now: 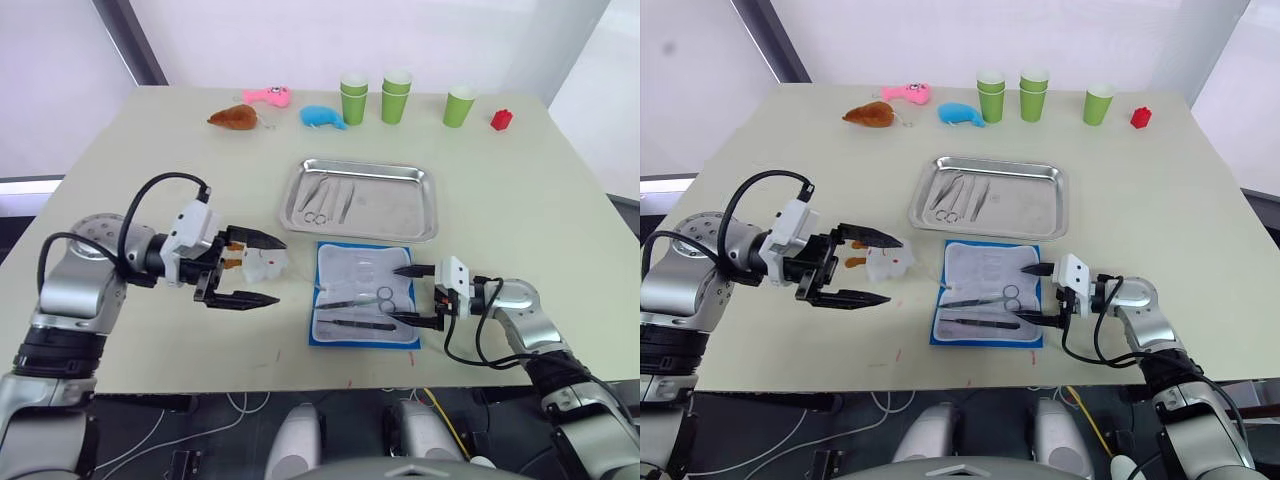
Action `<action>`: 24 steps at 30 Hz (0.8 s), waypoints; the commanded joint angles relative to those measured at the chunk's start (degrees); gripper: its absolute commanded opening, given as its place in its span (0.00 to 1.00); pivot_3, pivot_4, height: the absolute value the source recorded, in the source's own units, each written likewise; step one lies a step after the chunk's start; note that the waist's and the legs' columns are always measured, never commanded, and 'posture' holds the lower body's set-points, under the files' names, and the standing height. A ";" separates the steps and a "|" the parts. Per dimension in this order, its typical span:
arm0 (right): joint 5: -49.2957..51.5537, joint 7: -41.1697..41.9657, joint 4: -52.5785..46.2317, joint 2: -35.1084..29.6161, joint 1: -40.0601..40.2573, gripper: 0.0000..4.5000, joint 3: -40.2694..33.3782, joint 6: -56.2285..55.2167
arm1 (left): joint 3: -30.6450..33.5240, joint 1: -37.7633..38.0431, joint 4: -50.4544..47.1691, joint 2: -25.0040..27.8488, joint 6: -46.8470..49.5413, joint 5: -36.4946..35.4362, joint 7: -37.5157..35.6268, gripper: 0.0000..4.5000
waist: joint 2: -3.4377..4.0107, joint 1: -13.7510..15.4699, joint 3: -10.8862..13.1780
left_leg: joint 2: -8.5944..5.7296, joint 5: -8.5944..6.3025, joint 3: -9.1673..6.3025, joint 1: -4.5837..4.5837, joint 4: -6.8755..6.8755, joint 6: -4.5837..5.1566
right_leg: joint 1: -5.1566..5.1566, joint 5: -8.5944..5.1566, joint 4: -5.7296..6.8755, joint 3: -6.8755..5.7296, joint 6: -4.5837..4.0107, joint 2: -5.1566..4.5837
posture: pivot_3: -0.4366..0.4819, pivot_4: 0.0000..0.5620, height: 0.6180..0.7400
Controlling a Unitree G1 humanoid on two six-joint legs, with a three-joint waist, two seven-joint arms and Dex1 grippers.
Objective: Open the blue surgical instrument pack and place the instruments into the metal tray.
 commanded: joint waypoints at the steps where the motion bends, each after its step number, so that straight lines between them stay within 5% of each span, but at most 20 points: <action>1: -4.08 1.20 4.78 -1.28 3.23 1.00 3.37 2.77 | 0.83 0.41 -2.41 -0.21 -1.25 -0.78 -2.86 0.99 | 0.00 0.00 0.00 | 0.00 0.00 0.01 0.00 0.00 0.00 | 0.00 0.00 0.00 0.01 0.00 0.00 | 0.48 0.27 1.00; 24: 3.35 -0.79 -12.89 -5.69 7.59 1.00 -3.53 8.09 | -1.94 5.01 -2.80 -6.73 -8.35 2.16 -2.04 0.99 | 0.64 1.55 0.72 | -0.11 -0.07 0.04 -0.51 0.01 0.12 | -0.28 0.06 -0.18 -0.04 0.06 -0.08 | 0.48 0.27 1.00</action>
